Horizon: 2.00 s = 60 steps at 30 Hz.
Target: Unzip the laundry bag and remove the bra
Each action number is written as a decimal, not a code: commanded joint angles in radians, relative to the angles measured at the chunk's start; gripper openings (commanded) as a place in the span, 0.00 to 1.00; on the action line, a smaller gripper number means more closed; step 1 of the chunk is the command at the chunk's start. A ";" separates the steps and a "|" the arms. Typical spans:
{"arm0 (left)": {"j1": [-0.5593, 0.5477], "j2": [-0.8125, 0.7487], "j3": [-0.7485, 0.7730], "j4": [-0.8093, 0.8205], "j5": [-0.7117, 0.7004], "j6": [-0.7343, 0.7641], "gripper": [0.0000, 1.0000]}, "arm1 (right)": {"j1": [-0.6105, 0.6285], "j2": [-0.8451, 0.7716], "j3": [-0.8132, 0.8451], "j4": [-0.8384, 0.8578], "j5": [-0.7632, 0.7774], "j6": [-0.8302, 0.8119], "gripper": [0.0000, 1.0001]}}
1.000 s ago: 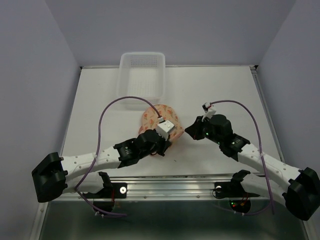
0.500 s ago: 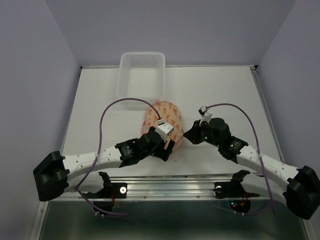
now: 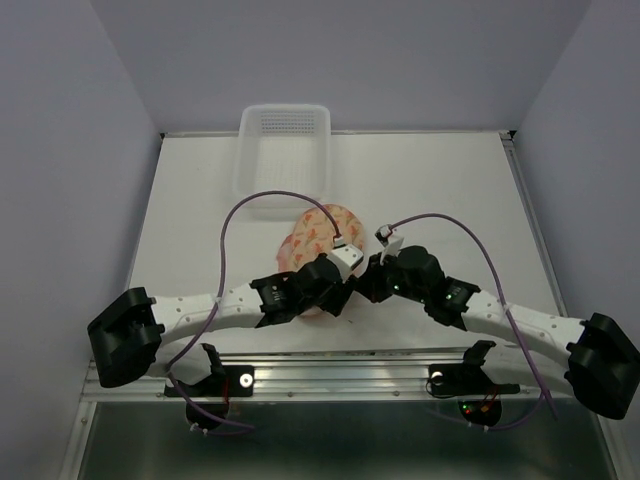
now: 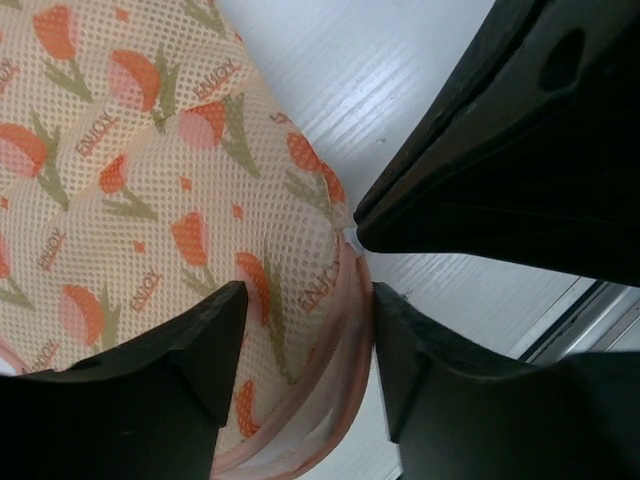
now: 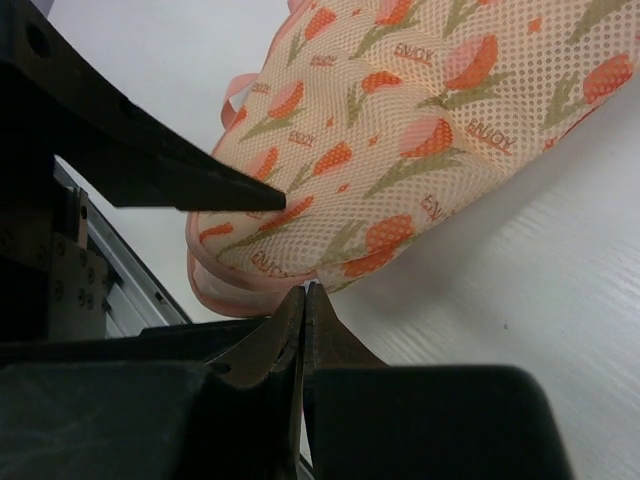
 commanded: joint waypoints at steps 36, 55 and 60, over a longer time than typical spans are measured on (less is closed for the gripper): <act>0.159 -0.030 0.187 -0.086 -0.132 -0.280 0.99 | -0.014 -0.039 0.059 -0.177 0.324 -0.108 0.72; 0.897 -0.249 0.144 -0.267 0.115 -0.123 0.99 | 0.187 0.649 0.752 -0.271 0.577 -0.256 0.88; 0.938 -0.284 0.130 -0.276 0.047 -0.105 0.99 | 0.214 0.829 0.916 -0.279 0.692 -0.256 0.81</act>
